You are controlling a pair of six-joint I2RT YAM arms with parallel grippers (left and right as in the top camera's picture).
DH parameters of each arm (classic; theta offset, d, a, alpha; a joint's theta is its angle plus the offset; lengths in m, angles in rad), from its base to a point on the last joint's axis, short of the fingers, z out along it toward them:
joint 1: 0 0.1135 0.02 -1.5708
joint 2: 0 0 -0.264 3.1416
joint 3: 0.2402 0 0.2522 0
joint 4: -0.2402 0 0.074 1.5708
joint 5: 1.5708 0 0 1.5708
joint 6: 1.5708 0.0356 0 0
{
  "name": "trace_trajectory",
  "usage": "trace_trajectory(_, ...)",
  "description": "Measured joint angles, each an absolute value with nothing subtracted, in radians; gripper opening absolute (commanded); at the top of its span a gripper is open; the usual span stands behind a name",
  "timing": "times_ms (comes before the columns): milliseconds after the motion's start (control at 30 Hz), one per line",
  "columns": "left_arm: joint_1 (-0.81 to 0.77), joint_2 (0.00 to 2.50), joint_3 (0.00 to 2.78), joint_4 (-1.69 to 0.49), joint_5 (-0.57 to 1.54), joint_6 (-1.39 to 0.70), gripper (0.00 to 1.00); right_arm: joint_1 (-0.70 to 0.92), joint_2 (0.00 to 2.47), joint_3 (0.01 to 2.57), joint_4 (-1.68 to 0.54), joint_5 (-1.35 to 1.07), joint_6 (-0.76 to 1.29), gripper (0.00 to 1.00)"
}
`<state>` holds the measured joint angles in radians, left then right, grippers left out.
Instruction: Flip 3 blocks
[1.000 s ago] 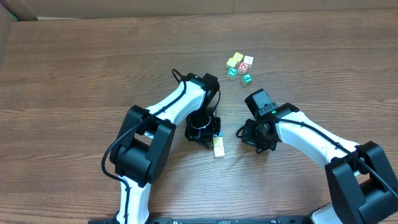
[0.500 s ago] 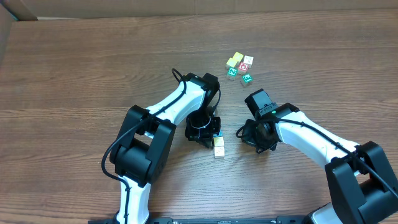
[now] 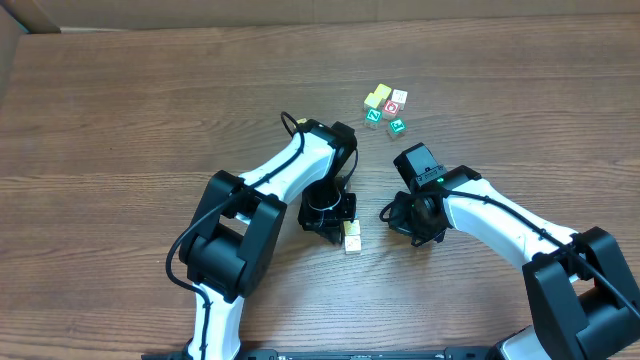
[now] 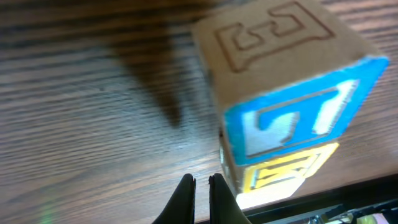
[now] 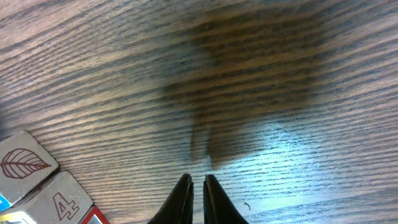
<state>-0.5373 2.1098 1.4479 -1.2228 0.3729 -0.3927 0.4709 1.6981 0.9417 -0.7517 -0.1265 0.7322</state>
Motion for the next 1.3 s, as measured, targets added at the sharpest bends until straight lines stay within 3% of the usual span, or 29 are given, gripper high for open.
trace_trajectory(867,-0.534,2.110,1.448,-1.227,0.402,-0.393,0.04,0.471,1.698,0.942,-0.752,-0.128,0.732,0.10)
trace_trajectory(1300,-0.399,2.110,1.446,-1.060,0.362,-0.418,0.04,0.471,1.698,0.942,-0.655,-0.307,0.661,0.04)
